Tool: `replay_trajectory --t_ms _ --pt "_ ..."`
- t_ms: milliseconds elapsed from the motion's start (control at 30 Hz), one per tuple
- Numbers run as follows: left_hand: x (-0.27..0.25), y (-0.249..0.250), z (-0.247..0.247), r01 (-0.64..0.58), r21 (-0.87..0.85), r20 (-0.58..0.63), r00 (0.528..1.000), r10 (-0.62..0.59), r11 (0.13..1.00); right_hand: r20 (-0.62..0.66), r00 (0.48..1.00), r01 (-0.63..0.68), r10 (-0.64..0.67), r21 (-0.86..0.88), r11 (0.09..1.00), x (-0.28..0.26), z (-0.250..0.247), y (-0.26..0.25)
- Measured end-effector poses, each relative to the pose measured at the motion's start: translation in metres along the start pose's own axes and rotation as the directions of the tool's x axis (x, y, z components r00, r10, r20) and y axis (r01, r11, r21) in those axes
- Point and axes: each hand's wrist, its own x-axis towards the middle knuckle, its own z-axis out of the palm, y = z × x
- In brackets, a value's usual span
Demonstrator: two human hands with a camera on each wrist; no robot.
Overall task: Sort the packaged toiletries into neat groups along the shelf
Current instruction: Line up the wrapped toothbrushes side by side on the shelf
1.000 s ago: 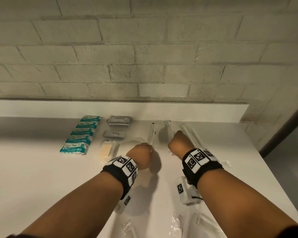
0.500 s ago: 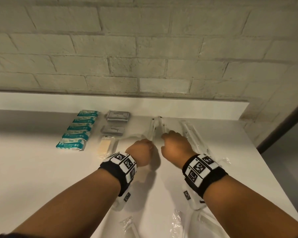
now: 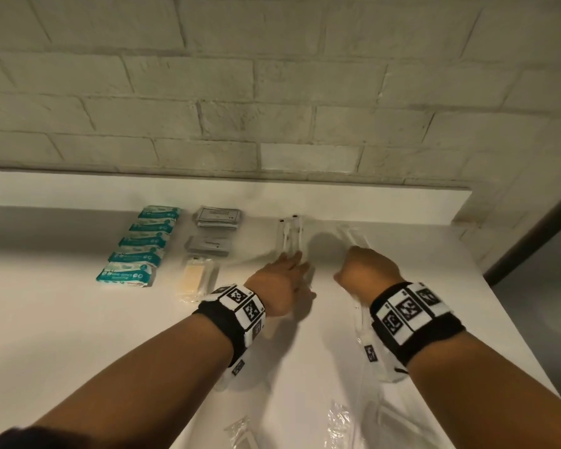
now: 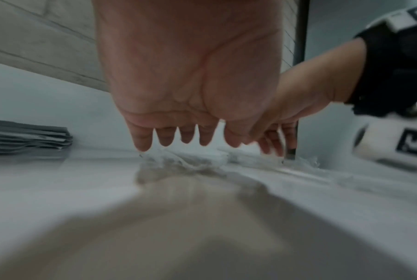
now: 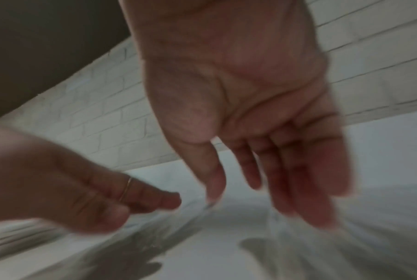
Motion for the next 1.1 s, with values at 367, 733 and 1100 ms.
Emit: replay_trajectory --t_ms 367,733,1100 --pt "0.016 -0.005 0.012 0.055 -0.049 -0.034 0.998 -0.056 0.997 0.288 0.954 -0.192 0.085 0.371 0.909 0.022 0.002 -0.005" --pt "0.019 -0.011 0.011 0.166 -0.103 0.027 0.986 -0.164 0.981 0.116 0.964 0.239 -0.238 0.007 0.971 0.021 0.025 -0.031" --pt "0.019 -0.001 0.004 0.051 0.012 -0.059 0.997 -0.050 0.999 -0.067 0.984 0.164 -0.163 0.014 0.986 0.033 0.015 -0.015"
